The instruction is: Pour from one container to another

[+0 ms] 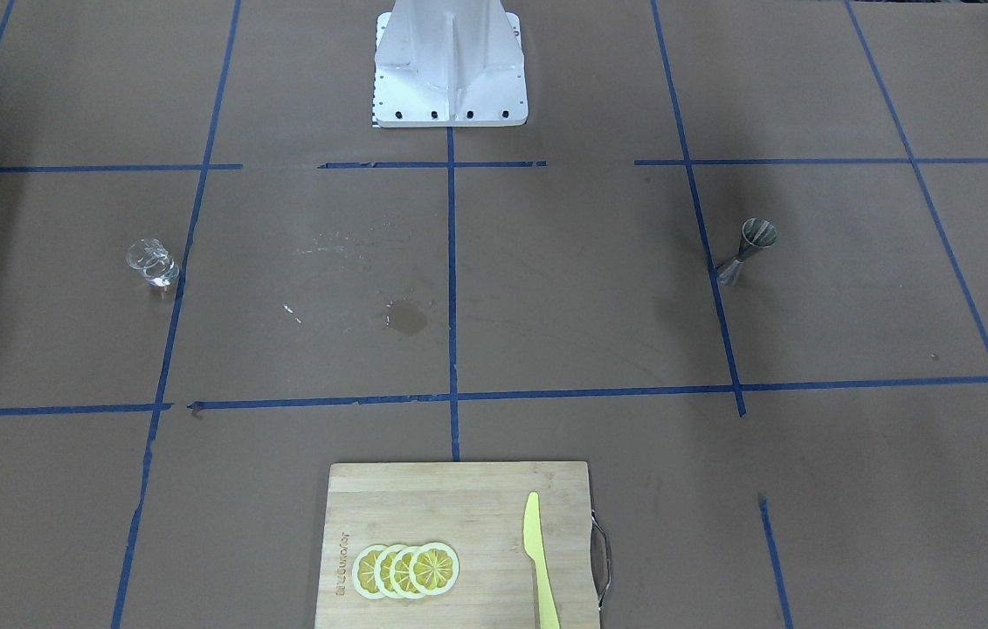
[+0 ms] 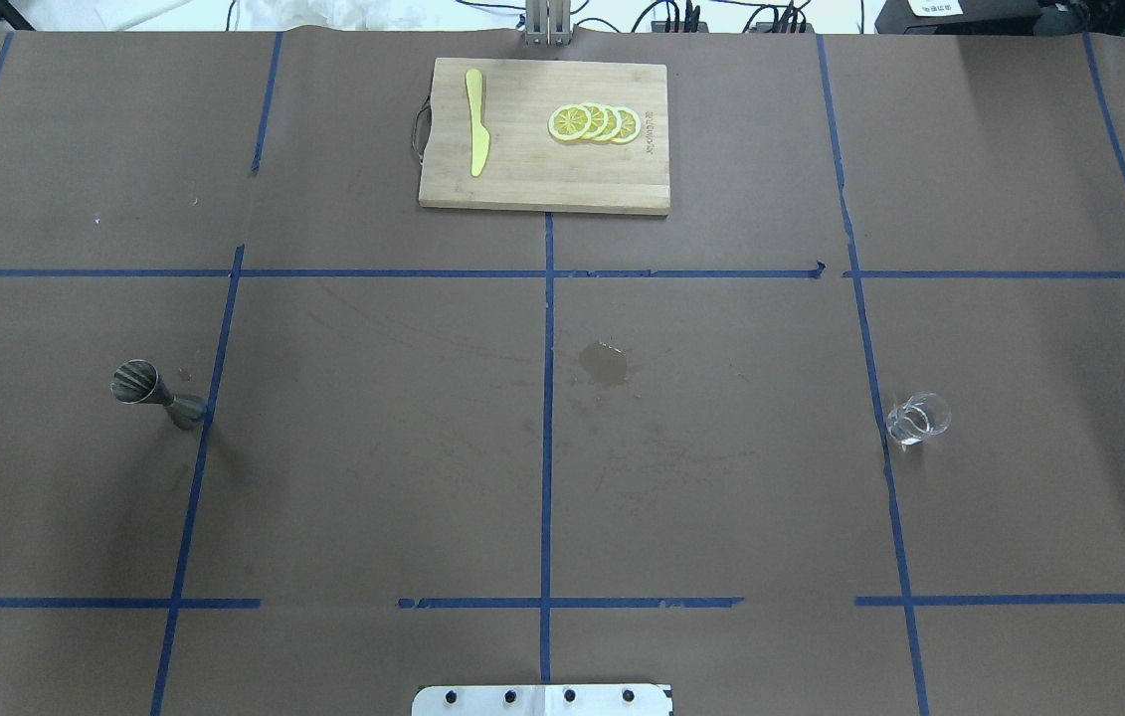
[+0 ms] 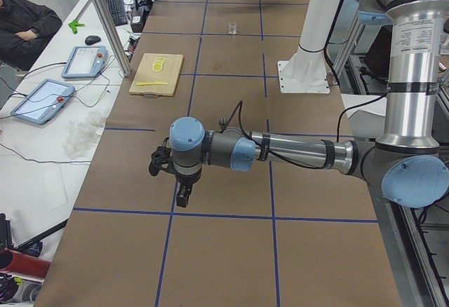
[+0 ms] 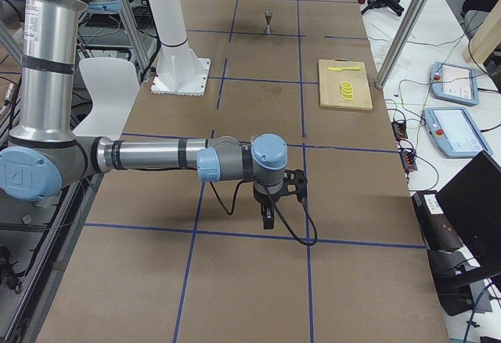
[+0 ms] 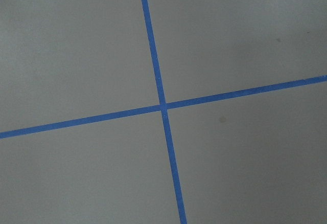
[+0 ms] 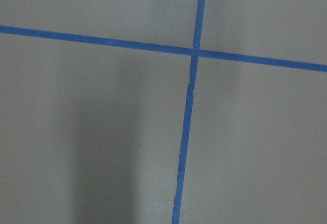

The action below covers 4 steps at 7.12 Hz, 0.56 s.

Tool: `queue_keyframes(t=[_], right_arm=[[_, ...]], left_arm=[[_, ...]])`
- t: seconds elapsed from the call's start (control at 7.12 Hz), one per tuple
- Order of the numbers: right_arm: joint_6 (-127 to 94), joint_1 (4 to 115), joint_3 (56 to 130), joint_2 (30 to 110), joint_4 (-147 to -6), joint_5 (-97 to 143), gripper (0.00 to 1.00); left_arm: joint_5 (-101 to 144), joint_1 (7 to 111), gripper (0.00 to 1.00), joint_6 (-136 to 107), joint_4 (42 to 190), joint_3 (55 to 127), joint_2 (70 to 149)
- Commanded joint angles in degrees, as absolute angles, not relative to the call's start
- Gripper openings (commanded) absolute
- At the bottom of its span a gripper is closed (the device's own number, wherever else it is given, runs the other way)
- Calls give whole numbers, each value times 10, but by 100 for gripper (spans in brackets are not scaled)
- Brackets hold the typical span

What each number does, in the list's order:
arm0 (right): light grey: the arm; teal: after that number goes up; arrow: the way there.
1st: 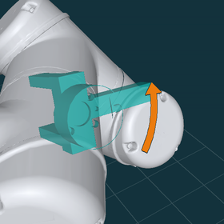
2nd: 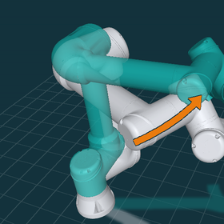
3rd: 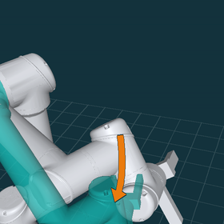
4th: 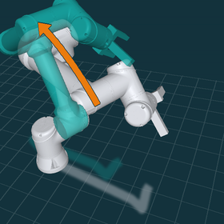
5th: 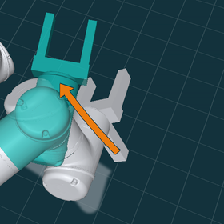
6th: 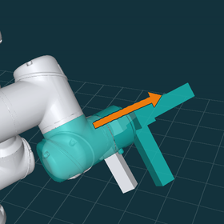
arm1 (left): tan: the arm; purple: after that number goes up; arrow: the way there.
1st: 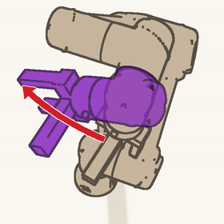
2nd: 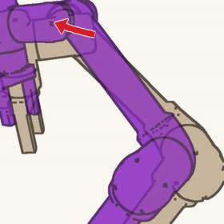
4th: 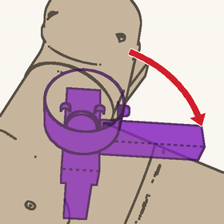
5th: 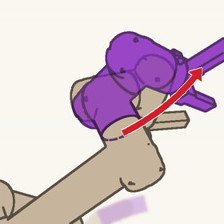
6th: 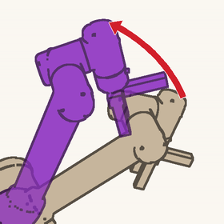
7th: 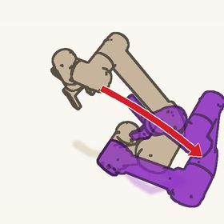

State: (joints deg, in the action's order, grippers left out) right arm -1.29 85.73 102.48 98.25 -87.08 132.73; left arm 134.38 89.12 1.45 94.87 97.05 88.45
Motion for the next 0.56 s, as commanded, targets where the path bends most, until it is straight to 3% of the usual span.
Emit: queue_keyframes(t=[0.0, 0.42], right_arm=[[-14, 856, 1031, 944, -868, 1324, 100], [-7, 855, 1029, 942, -857, 1321, 100]], left_arm=[[1346, 891, 100, 18, 950, 964, 884], [1345, 890, 100, 17, 961, 967, 888]])
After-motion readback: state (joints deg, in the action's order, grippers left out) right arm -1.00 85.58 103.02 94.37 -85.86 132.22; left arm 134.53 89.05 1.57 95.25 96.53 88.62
